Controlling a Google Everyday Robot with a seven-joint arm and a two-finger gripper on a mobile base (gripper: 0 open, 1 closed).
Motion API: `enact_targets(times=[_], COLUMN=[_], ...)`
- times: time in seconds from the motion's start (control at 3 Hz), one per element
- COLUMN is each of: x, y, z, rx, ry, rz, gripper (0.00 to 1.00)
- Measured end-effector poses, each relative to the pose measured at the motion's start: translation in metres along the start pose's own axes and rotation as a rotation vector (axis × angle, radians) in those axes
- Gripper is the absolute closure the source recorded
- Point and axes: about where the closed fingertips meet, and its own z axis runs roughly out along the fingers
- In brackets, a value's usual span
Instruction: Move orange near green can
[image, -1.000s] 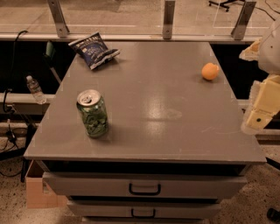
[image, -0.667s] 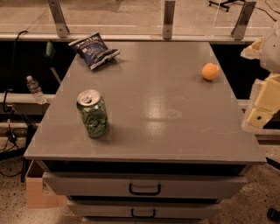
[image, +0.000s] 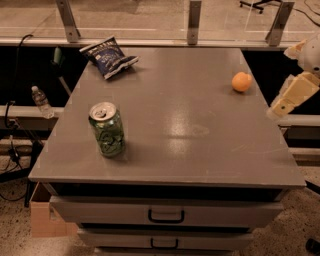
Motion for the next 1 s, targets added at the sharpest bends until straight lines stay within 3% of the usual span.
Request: enact_targets(times=[0.33, 0.67, 1.0], x=[0.003, 0.002, 0.002], y=[-0.054, -0.096, -0.121], z=[0.048, 0.09, 0.128], rx=[0.045, 0.059, 0.033], ry=[-0.085, -0.142, -0.185], rz=[0.091, 0.178, 0.272], gripper=[0.0, 0.0, 0.0])
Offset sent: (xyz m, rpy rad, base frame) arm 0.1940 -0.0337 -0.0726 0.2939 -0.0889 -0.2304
